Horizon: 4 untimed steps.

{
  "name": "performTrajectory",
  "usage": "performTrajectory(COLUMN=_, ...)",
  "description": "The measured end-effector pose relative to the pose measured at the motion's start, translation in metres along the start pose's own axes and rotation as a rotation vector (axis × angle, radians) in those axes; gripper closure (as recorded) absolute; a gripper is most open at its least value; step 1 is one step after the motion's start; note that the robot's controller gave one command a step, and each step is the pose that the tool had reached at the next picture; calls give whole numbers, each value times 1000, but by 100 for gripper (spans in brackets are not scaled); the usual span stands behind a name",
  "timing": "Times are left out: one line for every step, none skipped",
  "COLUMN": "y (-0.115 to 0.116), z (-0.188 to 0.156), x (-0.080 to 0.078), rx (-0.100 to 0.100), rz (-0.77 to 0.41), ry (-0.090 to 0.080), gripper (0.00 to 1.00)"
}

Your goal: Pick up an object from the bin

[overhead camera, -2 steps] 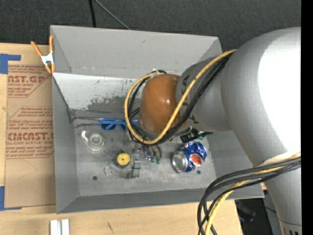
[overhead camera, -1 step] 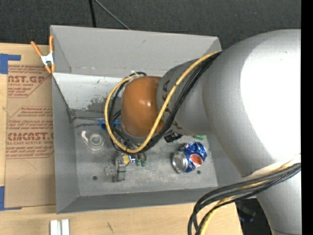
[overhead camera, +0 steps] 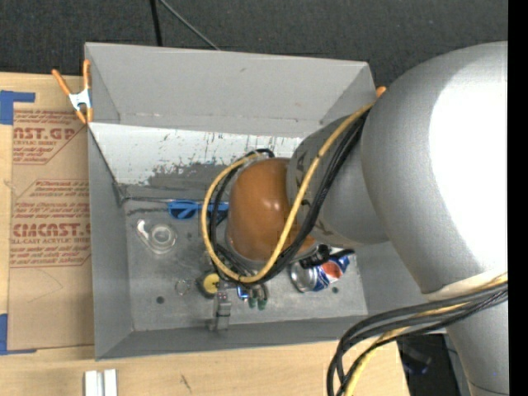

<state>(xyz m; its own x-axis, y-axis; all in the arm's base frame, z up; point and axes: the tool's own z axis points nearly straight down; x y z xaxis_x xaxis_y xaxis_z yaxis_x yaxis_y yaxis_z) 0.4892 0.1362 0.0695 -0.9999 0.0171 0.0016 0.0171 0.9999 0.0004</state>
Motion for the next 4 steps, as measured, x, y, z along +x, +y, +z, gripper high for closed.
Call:
performTrajectory(y=2, z=-1, x=-2, rx=-3, rz=-2, ry=-1, gripper=100)
performTrajectory(y=-4, z=-1, x=-13, rx=-2, rz=-229, ry=-2, gripper=100)
performTrajectory(y=23, z=-150, x=-42, rx=-2, rz=-229, ry=-13, gripper=100)
performTrajectory(y=-48, z=-107, x=-40, rx=2, rz=-736, ry=0, gripper=100)
